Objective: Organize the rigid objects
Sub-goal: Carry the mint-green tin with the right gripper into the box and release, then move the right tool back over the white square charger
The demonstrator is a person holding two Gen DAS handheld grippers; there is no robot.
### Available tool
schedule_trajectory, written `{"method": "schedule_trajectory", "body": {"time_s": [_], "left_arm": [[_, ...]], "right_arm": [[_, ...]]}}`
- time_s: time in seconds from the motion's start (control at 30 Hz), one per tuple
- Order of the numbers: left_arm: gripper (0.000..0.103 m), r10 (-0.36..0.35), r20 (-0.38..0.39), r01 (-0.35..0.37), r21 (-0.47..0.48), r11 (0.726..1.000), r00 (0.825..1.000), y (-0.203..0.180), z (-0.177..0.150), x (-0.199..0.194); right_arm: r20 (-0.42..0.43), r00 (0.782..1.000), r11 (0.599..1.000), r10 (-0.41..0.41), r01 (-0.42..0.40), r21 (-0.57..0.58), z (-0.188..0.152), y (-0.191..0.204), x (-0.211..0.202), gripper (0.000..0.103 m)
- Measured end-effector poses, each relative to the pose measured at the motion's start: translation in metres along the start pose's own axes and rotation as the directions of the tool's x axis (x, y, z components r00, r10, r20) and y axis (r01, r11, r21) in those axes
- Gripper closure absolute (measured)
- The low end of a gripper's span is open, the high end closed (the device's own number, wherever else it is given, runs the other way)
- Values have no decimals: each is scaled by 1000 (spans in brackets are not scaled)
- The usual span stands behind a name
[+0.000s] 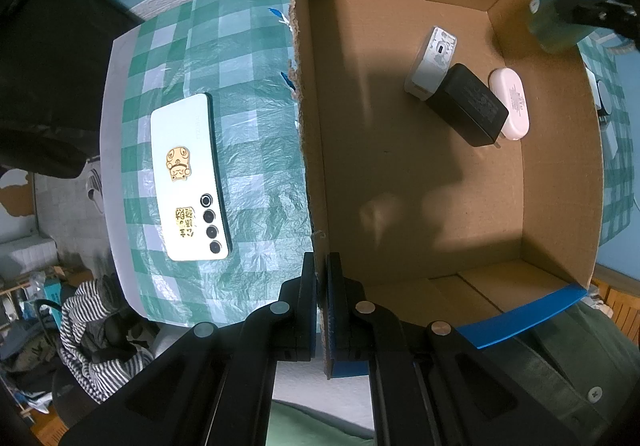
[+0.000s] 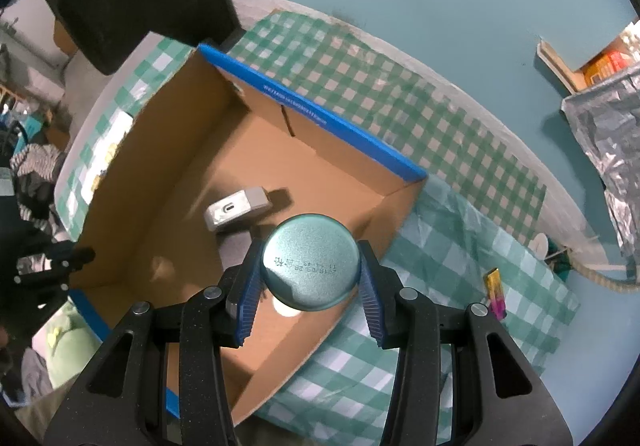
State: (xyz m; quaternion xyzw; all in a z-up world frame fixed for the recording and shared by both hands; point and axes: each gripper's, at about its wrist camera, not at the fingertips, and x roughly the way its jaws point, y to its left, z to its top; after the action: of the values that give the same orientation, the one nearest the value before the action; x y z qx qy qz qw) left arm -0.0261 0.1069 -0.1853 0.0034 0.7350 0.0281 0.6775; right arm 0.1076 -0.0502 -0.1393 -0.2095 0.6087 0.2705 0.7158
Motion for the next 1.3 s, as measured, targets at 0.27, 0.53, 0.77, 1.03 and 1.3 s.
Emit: {"method": "schedule_trajectory", "body": {"time_s": [0.27,0.53,0.77,1.03,1.3], "left_arm": [[99,1,0,-1,1,1000,1000,0,0,0],[99,2,-1,-2,2,1000,1000,0,1,0],[99,3,0,-3,4,1000,1000,0,1,0],[99,3,0,-3,2,1000,1000,0,1,0],[99,5,-1,-5,5,1000,1000,0,1,-2]], "right_arm": [[-61,998,1000,21,-20,12,-4,2,35,59],[-75,997,999,21,-19,37,-9,1,46,59],[-25,999,998,30,-28,64,-9,-5,36,45],[3,999,995,44,-44,92,-11,-10,22,44],[36,998,994,47,-51,99,-19,-12,1,44]]}}
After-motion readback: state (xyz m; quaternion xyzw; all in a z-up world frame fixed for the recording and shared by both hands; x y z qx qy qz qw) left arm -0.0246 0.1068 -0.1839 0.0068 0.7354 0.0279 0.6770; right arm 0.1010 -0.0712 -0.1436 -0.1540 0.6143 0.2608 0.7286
